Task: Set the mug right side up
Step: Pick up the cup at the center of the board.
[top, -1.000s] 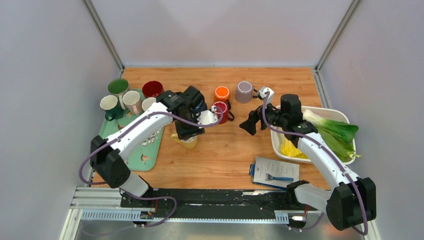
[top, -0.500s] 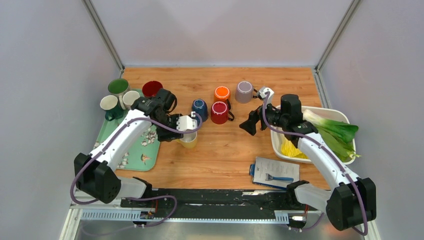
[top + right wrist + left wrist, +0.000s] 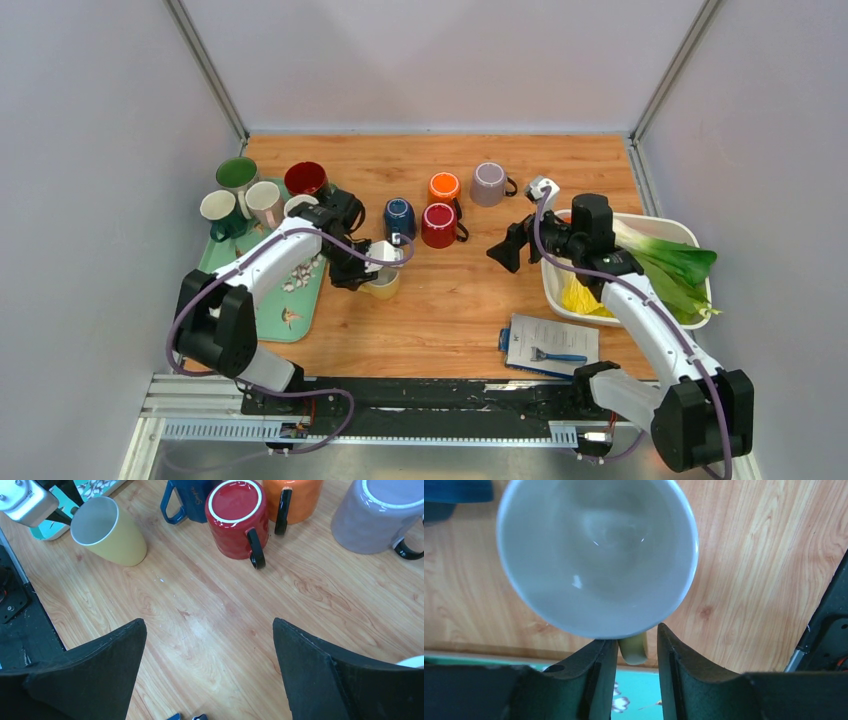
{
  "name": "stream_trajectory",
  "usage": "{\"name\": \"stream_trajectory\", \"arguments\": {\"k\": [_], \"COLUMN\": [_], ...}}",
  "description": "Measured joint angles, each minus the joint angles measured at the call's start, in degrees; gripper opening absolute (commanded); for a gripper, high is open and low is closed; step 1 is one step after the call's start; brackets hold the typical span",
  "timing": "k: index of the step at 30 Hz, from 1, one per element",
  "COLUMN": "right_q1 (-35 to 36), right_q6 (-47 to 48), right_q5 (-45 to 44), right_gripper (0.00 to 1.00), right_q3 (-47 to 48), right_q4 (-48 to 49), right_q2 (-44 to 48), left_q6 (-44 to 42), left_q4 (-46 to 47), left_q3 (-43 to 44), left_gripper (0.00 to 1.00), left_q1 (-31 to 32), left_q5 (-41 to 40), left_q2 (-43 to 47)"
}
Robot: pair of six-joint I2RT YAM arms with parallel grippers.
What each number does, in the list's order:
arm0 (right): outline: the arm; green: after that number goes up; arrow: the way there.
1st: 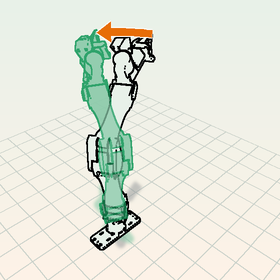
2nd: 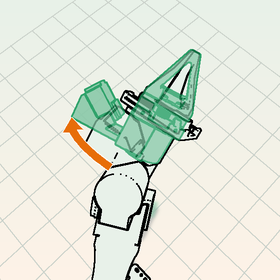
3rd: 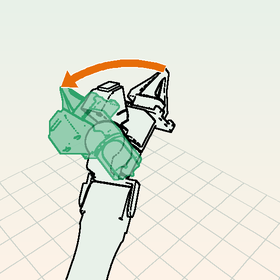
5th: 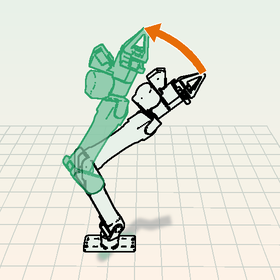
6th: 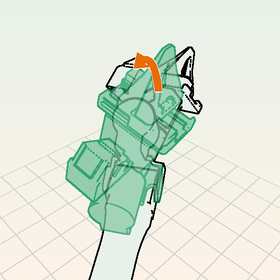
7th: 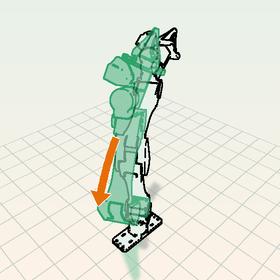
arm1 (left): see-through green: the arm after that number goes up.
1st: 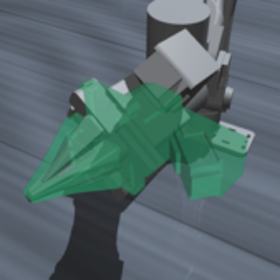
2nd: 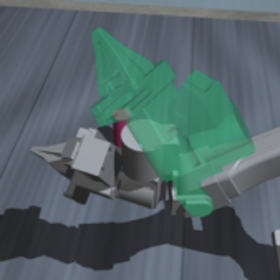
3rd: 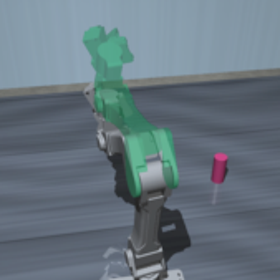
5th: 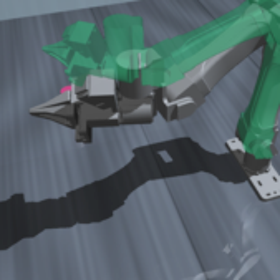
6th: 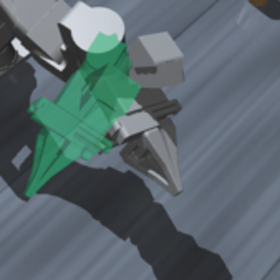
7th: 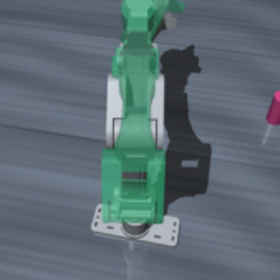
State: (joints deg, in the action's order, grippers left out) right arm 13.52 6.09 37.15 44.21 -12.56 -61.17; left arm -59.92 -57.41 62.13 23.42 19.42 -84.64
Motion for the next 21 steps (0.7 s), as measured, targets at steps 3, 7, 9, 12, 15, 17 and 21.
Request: {"name": "stream_trajectory", "arguments": {"k": [3,7,9,12,15,17,21], "right_q1": [-0.7,-1.1,-1.2,-1.3,-1.4,-1.6,-1.6], "right_q6": [-0.2,-0.5,-0.5,-0.6,-0.7,-0.9,-1.4], "right_q5": [0.0,0.1,0.2,0.3,0.3,0.3,0.4], "right_gripper": [1.00,1.00,1.00,1.00,1.00,1.00,1.00], "right_q3": [-0.5,-0.7,-0.8,-0.9,-1.4,-1.8,-2.4], "right_q4": [-0.1,0.0,0.0,0.0,0.0,0.2,0.4], "right_q2": [0.2,0.2,0.2,0.2,0.3,0.3,0.3], "left_q6": [0.3,1.3,2.5,5.0,8.7,11.4,16.2], "left_q4": [1.5,2.9,4.4,4.6,4.6,4.5,2.9], "left_q3": [-2.2,-2.9,-2.9,-2.9,-3.2,-4.2,-5.9], "left_gripper": [0.35,0.21,0.13,0.02,0.00,0.00,0.00], "left_q1": [0.0,0.0,0.0,0.1,0.1,0.1,-0.2], "left_q5": [0.0,0.0,0.2,0.7,0.9,0.6,-1.2], "left_q2": [-1.0,-1.4,-1.4,-1.5,-0.6,1.5,8.1]}}
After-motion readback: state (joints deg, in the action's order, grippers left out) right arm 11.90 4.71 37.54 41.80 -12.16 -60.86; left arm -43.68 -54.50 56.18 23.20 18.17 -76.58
